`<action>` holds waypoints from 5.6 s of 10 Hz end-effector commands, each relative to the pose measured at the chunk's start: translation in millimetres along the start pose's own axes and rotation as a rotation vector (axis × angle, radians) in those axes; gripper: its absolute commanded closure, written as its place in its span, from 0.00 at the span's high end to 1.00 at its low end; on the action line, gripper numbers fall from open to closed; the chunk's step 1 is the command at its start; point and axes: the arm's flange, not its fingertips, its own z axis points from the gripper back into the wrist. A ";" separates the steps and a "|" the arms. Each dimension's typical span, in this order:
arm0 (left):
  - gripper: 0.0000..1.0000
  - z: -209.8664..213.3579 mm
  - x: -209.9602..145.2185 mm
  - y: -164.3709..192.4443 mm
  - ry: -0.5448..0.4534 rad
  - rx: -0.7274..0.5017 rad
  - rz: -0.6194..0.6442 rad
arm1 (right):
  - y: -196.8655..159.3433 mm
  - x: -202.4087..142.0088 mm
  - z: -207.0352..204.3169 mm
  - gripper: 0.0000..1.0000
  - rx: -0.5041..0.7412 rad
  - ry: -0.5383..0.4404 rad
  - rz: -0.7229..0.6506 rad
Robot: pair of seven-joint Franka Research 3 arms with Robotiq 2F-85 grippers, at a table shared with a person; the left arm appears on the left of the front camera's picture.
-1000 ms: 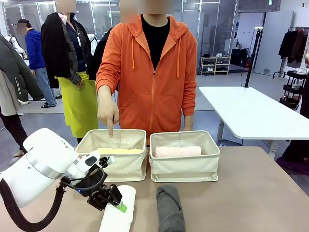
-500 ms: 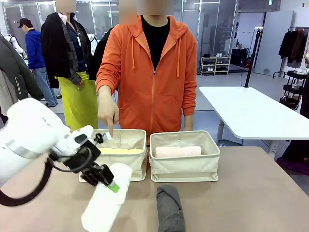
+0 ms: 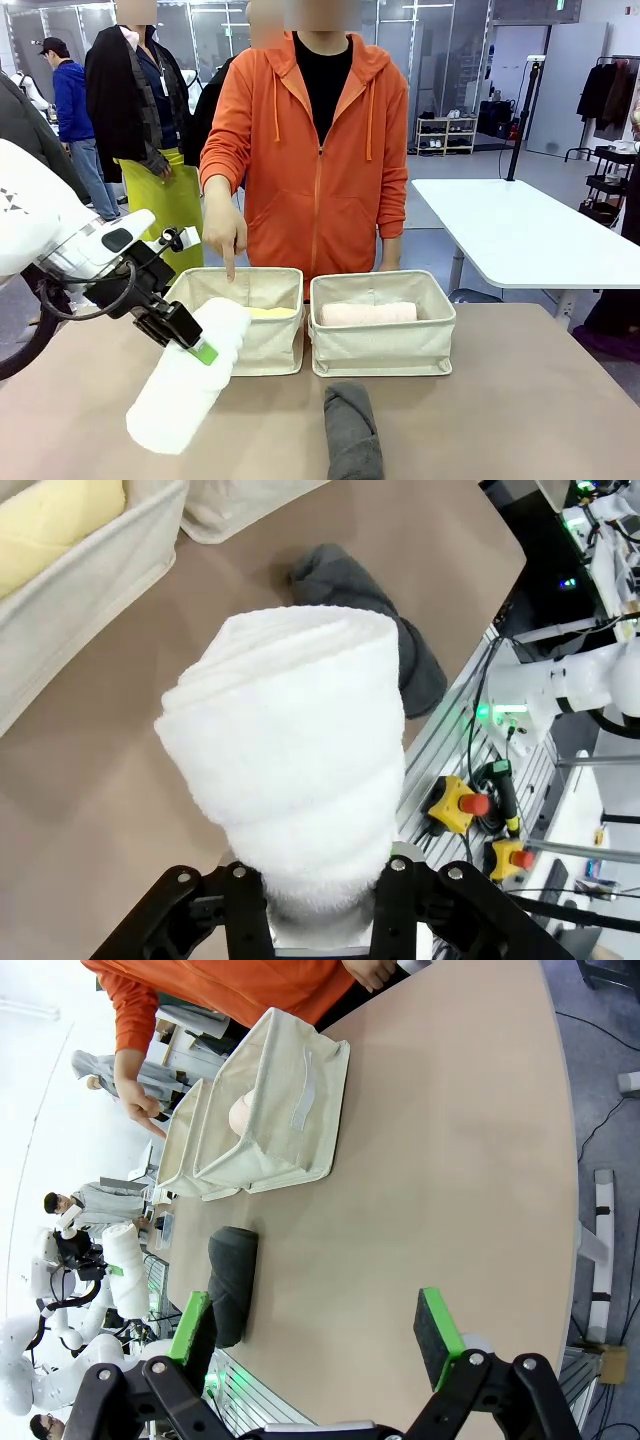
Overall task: Divide the towels into two baskets.
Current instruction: Pick up one hotel-folded towel from the bottom of the table and place it in the Fabric basket indicated by the person.
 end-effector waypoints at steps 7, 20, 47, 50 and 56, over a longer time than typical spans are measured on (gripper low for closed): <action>0.37 29.5 89.9 -14.7 0.218 0.307 -0.474 | 1.7 0.9 0.7 1.00 0.011 0.001 0.008; 0.37 -73.3 218.9 86.3 0.574 0.423 -1.081 | 1.7 0.9 0.7 1.00 0.011 0.001 0.008; 1.00 52.0 117.4 83.9 0.217 -0.046 -0.500 | 1.7 0.9 0.7 1.00 0.011 0.001 0.008; 1.00 122.2 2.1 100.0 -0.131 -0.058 -0.244 | 1.7 0.9 0.7 1.00 0.011 0.001 0.008; 1.00 207.2 -192.6 166.7 -0.474 -0.119 0.200 | 1.7 0.9 0.7 1.00 0.011 0.001 0.008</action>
